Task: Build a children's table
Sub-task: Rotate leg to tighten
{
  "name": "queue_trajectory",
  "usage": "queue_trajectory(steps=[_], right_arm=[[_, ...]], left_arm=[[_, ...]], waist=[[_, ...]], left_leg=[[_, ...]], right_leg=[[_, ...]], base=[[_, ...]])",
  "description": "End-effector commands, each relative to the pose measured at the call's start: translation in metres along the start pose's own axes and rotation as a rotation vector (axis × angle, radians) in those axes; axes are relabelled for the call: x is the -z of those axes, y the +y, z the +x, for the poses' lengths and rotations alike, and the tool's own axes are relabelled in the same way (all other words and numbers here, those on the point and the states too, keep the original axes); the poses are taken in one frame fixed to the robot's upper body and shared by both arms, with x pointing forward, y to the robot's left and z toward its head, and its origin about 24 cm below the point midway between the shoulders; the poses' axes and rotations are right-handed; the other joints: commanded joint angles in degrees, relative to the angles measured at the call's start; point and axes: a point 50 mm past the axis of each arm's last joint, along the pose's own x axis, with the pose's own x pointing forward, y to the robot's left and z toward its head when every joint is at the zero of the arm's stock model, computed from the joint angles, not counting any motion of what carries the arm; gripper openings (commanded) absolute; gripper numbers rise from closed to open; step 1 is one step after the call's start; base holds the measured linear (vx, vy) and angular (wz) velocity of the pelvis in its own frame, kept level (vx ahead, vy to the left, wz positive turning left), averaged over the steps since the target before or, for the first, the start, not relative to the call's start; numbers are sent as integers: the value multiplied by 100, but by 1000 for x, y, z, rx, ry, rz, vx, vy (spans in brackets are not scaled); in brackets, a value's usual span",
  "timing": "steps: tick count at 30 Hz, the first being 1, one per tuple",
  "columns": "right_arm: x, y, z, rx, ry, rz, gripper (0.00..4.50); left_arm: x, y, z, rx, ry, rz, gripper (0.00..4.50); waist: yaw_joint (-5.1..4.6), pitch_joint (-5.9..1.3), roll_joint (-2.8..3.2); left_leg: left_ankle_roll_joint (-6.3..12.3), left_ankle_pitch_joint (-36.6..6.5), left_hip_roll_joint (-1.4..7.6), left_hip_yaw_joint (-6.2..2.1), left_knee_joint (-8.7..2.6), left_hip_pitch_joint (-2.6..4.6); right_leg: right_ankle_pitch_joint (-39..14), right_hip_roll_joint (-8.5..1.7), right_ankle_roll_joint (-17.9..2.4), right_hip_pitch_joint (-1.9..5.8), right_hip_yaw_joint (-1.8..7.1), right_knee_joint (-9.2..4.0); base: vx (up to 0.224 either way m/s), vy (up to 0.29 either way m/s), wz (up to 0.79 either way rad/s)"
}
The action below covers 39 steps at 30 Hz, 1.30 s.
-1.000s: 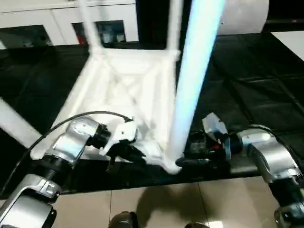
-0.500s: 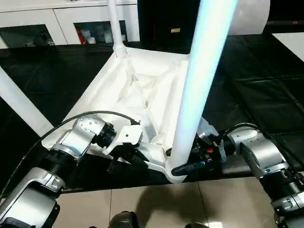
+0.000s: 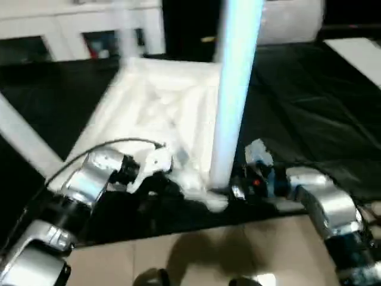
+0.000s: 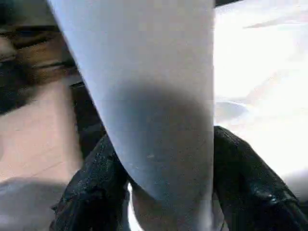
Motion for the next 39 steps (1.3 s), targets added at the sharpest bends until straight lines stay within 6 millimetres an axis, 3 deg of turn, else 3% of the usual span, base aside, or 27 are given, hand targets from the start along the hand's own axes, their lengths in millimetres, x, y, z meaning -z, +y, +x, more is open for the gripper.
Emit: queue_trajectory(steps=[1,3,5,7,8,10,11,14,17,18,22,25,27,30,32,37,39], right_arm=[[11,12,22,41,26,80,213],[10,12,29,115,10,107,210],[9,11,55,364,-15,161,209],[9,11,57,379,-15,162,209],[8,11,67,479,-21,185,209],[4,11,73,535,-35,191,209],[4,11,73,535,-36,191,209],[1,10,66,550,-72,156,272],[2,5,52,542,-102,145,283],[2,3,46,533,-110,134,307],[-1,-8,15,441,-133,44,338],[-4,-13,-7,308,-98,-33,360],[-4,-13,-12,246,-73,-57,360],[-5,-11,-26,13,9,-114,360],[-5,-8,-31,-133,49,-129,360],[-7,-4,-30,-330,96,-103,360],[-8,-2,-27,-401,100,-90,334]], left_arm=[[-18,1,11,-85,-94,-27,0],[-22,1,17,-129,-110,-52,0],[-38,4,44,-285,-148,-114,0],[-40,4,46,-296,-150,-117,0],[-49,6,57,-349,-155,-129,0],[-56,8,64,-371,-154,-118,0],[-56,8,64,-371,-154,-118,0],[-59,8,62,-352,-146,-92,0],[-52,8,55,-330,-122,-69,0],[-49,9,52,-320,-114,-64,0],[-34,6,37,-216,-80,10,0],[-24,1,26,-77,-54,72,0],[-20,-1,23,-18,-41,102,0],[-8,-7,12,159,34,171,0],[-6,-10,8,251,38,182,0],[-4,-10,5,358,81,227,0],[-5,-9,5,391,94,249,0]], waist=[[29,-336,-43],[-32,-345,-64],[-48,-343,-28],[-45,-349,-45],[-47,-348,21],[-49,-351,25],[-24,-372,9],[-5,-396,53],[2,-383,43],[3,-378,51],[8,-410,32],[1,-427,14],[48,-428,39],[150,-429,27],[190,-421,43],[274,-398,12],[292,-392,-3]], left_leg=[[-92,-1598,285,-165,-510,132],[-69,-1602,262,-174,-490,133],[-47,-1533,250,-146,-478,174],[-74,-1509,235,-163,-488,172],[-60,-1443,245,-141,-490,195],[-87,-1437,225,-157,-500,186],[-48,-1365,222,-158,-484,185],[127,-1145,216,-156,-463,163],[217,-1231,222,-158,-468,152],[217,-1261,229,-163,-475,149],[318,-1109,233,-181,-445,129],[596,-727,232,-145,-383,128],[660,-735,244,-140,-370,142],[713,-711,270,-132,-360,160],[691,-749,293,-125,-364,169],[531,-1133,312,-118,-386,206],[383,-1308,334,-130,-420,208]], right_leg=[[-1258,-224,-1328,183,165,-441],[-1410,-226,-1254,188,167,-473],[-1332,-198,-1205,138,182,-516],[-1422,-195,-1137,157,167,-531],[-1228,-165,-1097,109,186,-538],[-1085,-144,-1085,135,169,-530],[-860,-149,-1077,156,170,-514],[-351,-149,-1090,193,156,-482],[-421,-164,-1120,209,146,-497],[-494,-161,-1109,213,147,-494],[-186,-170,-1153,261,136,-465],[373,-165,-1399,263,128,-404],[262,-177,-1458,257,119,-402],[210,-161,-1519,243,104,-380],[182,-164,-1575,228,108,-359],[-346,-193,-1637,190,125,-380],[-560,-215,-1592,188,139,-389]], base=[[0,0,0],[0,0,0],[0,0,0],[0,0,0],[0,0,0],[0,0,0],[0,0,0],[0,0,0],[0,0,0],[0,0,0],[0,0,0],[0,0,0],[0,0,0],[0,0,0],[0,0,0],[0,0,0],[0,0,0]])
